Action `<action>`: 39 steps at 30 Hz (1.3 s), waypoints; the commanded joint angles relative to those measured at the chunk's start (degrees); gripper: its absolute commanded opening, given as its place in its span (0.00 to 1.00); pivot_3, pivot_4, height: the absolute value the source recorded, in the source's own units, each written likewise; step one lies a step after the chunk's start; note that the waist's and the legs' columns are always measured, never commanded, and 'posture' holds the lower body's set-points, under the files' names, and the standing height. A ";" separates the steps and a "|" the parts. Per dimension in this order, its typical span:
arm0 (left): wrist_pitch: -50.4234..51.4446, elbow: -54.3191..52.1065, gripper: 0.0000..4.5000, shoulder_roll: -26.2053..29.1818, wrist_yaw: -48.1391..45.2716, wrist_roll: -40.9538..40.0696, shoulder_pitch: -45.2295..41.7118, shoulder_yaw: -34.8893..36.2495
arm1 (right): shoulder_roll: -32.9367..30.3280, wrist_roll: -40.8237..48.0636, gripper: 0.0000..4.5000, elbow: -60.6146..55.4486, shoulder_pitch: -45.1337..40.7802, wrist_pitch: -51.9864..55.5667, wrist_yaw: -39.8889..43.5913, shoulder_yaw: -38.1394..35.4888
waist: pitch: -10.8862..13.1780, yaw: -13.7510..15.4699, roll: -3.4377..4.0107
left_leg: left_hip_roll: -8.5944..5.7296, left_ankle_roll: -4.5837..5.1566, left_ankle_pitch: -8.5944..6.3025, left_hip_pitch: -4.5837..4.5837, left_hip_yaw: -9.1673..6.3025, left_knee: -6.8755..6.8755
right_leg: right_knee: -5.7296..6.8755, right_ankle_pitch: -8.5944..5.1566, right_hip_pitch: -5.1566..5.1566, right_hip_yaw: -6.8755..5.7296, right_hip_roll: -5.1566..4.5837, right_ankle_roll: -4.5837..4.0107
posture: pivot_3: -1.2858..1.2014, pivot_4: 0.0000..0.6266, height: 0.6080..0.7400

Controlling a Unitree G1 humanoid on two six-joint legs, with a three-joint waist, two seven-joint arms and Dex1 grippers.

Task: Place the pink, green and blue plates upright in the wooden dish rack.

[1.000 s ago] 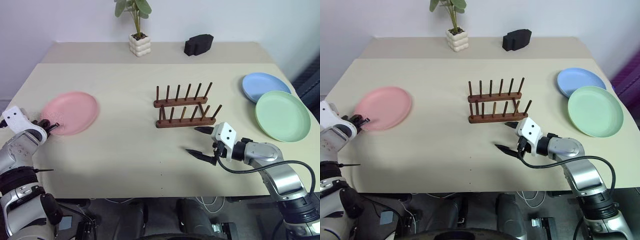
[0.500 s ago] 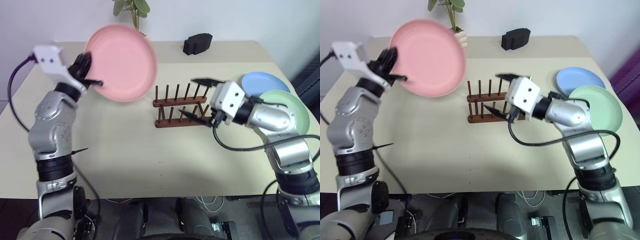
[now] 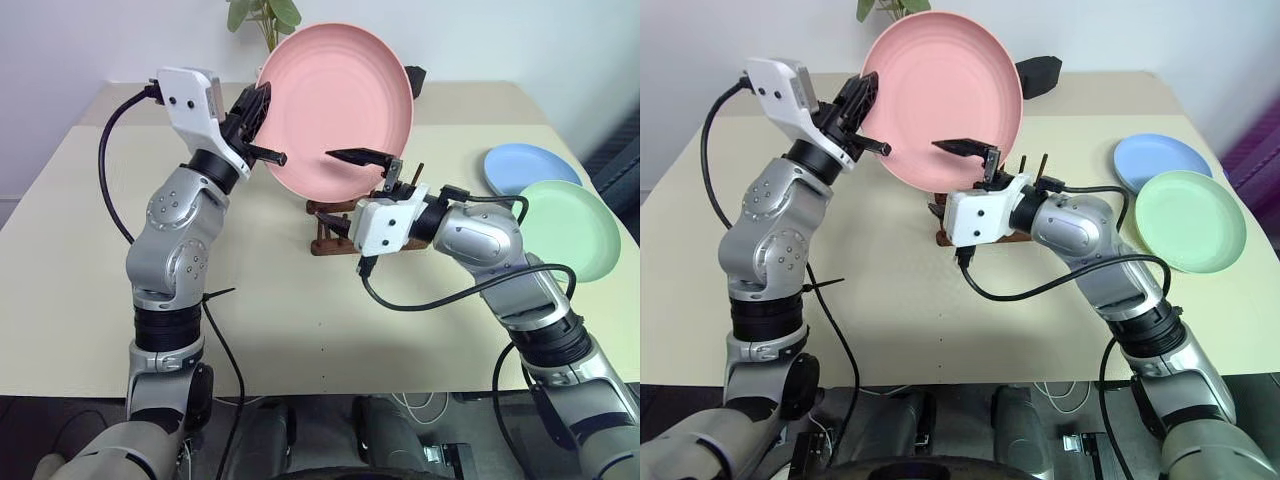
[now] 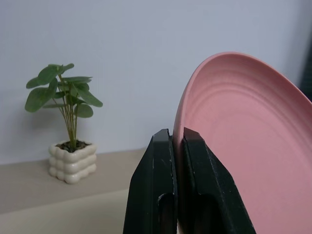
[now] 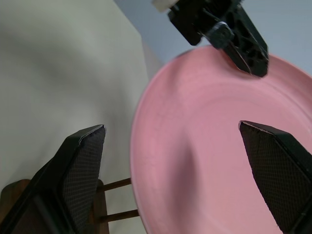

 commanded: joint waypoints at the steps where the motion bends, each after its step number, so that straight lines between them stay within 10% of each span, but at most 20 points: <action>1: 0.26 -3.67 0.00 -0.75 0.18 -1.77 -0.87 0.39 | 0.34 -1.86 0.81 -0.23 -0.19 -1.63 0.03 -0.14 | 0.00 0.00 0.00 | 0.00 0.00 0.00 0.00 0.00 0.00 | 0.00 0.00 0.00 0.00 0.00 0.00 | 0.52 0.24 1.00; 8: 1.97 -4.41 0.00 -0.94 0.24 -4.29 -0.55 1.95 | 0.46 -5.77 0.02 1.26 0.28 -3.55 -0.74 -0.12 | 0.00 -0.02 0.00 | 0.00 -0.02 0.01 0.01 -0.01 0.00 | 0.00 0.00 0.00 0.00 0.01 0.00 | 0.52 0.24 1.00; 23: 2.10 -3.98 0.00 -2.18 1.31 -6.85 -0.86 3.49 | -0.25 -8.71 0.01 2.34 1.82 -6.27 -1.53 -1.25 | 0.00 0.02 0.00 | -0.02 -0.06 0.03 0.01 -0.02 0.00 | 0.01 0.00 0.00 0.00 0.01 0.00 | 0.52 0.24 1.00; 33: -1.27 -3.28 1.00 -4.22 3.51 -12.67 -2.88 8.79 | -0.81 -11.13 0.00 3.23 1.33 -7.53 -3.45 -3.04 | 0.00 0.01 -0.01 | -0.03 -0.11 0.07 0.01 -0.02 0.00 | 0.02 0.00 0.01 0.00 0.01 0.00 | 0.52 0.24 1.00; 39: -5.07 -0.41 1.00 2.35 0.88 -9.00 -1.54 11.22 | -2.30 -7.15 0.00 4.24 0.77 -6.22 -4.20 -9.63 | 0.01 -0.06 -0.01 | -0.05 -0.13 0.08 0.04 -0.01 0.00 | 0.03 0.00 0.02 0.00 0.04 0.00 | 0.52 0.24 1.00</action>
